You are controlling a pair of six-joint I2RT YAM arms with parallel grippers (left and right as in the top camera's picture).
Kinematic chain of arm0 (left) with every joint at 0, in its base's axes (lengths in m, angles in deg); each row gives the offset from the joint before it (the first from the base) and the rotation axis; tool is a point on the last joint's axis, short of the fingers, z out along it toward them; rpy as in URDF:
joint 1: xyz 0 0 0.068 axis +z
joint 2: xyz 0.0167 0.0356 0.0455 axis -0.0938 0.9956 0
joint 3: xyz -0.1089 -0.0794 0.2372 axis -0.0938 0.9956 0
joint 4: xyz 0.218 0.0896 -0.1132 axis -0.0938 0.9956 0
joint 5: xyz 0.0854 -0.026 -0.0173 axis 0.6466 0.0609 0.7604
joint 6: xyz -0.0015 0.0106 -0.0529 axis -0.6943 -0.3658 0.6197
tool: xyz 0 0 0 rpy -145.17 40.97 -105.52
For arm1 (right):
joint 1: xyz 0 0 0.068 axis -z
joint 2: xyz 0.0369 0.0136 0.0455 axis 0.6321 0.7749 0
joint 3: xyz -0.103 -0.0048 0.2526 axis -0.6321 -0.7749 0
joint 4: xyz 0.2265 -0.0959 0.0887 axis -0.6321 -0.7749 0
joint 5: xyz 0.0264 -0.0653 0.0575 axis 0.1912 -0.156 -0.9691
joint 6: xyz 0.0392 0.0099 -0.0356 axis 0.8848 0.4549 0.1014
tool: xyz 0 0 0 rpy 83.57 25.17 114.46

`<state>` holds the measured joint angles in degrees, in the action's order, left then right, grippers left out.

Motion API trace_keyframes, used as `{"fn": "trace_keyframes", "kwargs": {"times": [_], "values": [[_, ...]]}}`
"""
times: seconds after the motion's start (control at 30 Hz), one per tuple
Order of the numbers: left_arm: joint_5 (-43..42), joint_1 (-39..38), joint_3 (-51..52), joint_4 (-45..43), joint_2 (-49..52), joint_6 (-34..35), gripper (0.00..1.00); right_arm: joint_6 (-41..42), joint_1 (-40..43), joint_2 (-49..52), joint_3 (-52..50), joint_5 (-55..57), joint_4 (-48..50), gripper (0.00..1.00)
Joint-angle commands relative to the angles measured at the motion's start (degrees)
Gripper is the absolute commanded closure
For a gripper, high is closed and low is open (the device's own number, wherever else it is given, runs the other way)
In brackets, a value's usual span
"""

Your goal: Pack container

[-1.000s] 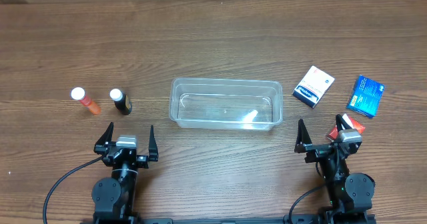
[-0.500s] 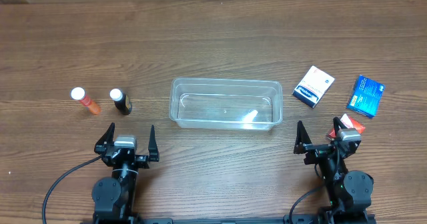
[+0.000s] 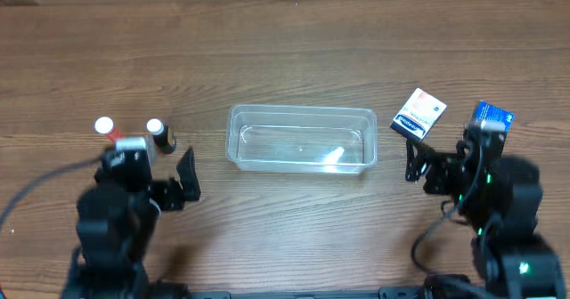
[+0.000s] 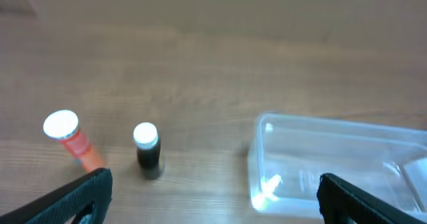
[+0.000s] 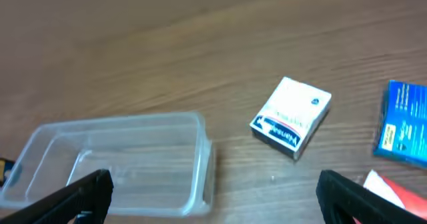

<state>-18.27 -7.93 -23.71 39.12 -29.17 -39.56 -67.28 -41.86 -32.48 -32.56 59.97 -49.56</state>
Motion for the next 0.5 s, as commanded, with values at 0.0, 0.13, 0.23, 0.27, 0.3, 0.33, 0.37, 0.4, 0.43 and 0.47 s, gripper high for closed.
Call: {"fn": "trace_keyframes", "kwargs": {"times": [0.0, 0.13, 0.23, 0.27, 0.3, 0.33, 0.37, 0.4, 0.43, 0.47], "values": [[-1.27, -0.2, -11.19, 8.04, 10.1, 1.07, 0.0, -0.26, -0.22, 11.17, 11.5, -0.37, -8.98, 0.0], [-7.87, -0.22, -23.21, 23.61, 21.44, -1.64, 0.0, -1.49, -0.22, 26.1, 21.84, -0.35, -22.56, 0.0], [-10.8, -0.2, -30.42, 34.45, 27.74, -1.86, 0.0, -1.51, -0.17, 32.96, 25.57, -0.35, -27.96, 0.0], [-10.51, -0.2, -32.94, 37.31, 29.46, -1.92, 0.0, -1.51, -0.17, 33.94, 25.75, -0.33, -28.22, 0.0], [-9.86, 0.04, -34.49, 38.29, 30.36, -1.88, 0.0, -1.51, -0.17, 34.05, 25.75, -0.33, -28.24, 0.0], [-8.79, 0.31, -35.65, 38.53, 30.93, -1.14, 0.0, -1.51, -0.17, 33.92, 25.75, -0.31, -28.26, 0.0], [-7.85, 0.85, -36.68, 38.53, 31.58, 0.85, 0.0, -1.51, -0.07, 33.77, 25.75, -0.28, -28.44, 0.0], [-7.5, 1.53, -37.73, 38.49, 32.35, 2.27, 0.0, -1.51, 0.2, 33.77, 25.75, -0.31, -28.79, 0.0], [-7.37, 2.43, -38.84, 38.32, 33.44, 2.27, 0.0, -1.51, 0.74, 33.77, 25.75, -0.31, -29.22, 0.0], [-6.19, 3.52, -40.02, 38.23, 34.91, 2.73, 0.0, -1.49, 1.31, 33.77, 25.75, -0.33, -29.42, 0.0]]}}
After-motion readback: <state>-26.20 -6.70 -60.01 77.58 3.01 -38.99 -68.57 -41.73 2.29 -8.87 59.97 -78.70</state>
